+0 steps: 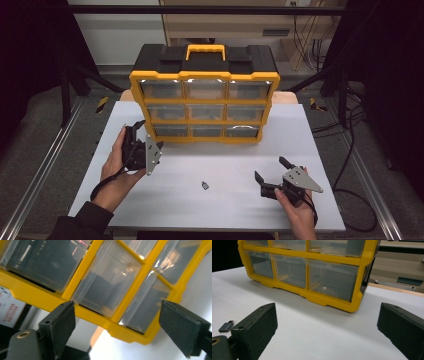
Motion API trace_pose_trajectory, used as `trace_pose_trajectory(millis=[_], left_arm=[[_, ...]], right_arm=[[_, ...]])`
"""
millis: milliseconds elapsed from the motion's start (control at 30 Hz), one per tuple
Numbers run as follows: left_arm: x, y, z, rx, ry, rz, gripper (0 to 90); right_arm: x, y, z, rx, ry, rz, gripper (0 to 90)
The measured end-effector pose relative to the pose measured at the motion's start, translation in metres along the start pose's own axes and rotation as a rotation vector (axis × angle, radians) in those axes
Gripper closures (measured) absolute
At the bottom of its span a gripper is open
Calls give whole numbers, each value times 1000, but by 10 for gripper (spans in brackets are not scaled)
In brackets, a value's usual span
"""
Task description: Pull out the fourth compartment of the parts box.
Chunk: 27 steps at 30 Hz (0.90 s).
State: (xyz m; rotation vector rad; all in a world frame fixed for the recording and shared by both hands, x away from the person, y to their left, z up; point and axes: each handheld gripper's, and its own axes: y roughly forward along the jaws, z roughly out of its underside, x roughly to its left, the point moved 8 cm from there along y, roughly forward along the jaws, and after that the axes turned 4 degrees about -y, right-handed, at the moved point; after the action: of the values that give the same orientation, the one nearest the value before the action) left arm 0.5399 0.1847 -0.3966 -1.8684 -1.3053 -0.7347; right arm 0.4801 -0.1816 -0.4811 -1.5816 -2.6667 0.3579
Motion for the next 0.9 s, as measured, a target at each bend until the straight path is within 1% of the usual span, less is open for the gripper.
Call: trace_pose_trajectory(millis=[33,67,100,133,167,200,233,300,367,433,500,633,667,700,733,800,900], left_arm=[[1,1,0,2,10,-7,164],[1,2,0,5,23,-14,219],[2,3,0,5,31,-19,219],[3,4,-1,12,65,-43,258],[3,4,-1,12,65,-43,272],[5,5,-2,13,87,-58,290],[6,6,-2,11,95,-68,290],[10,9,-4,3,106,-86,324],[13,13,-4,4,133,-106,366],[17,16,-5,13,169,-122,372],[20,20,-7,17,205,-142,409],[26,26,-11,14,260,-184,434],[27,28,-13,4,268,-196,459],[27,28,-13,4,268,-196,472],[28,30,-14,7,282,-206,479],[27,31,-14,4,287,-208,486],[26,33,-15,5,310,-213,517]], right_arm=[[0,0,0,2,-1,-2,32],[1,1,1,4,-4,-5,32],[1,1,1,4,-4,-5,32],[2,1,1,5,-7,-6,32],[2,1,1,5,-7,-6,32],[2,1,1,6,-7,-6,32],[2,1,1,6,-7,-6,32],[2,1,1,6,-8,-4,32],[2,1,1,8,-9,-3,32],[2,1,1,8,-8,-2,32],[2,1,1,9,-11,-3,32],[2,2,2,12,-12,-4,32],[3,2,2,14,-16,-7,32],[3,2,2,14,-16,-7,32],[3,2,2,14,-19,-7,33],[3,2,2,14,-17,-8,33],[2,0,1,9,-17,-6,33]])
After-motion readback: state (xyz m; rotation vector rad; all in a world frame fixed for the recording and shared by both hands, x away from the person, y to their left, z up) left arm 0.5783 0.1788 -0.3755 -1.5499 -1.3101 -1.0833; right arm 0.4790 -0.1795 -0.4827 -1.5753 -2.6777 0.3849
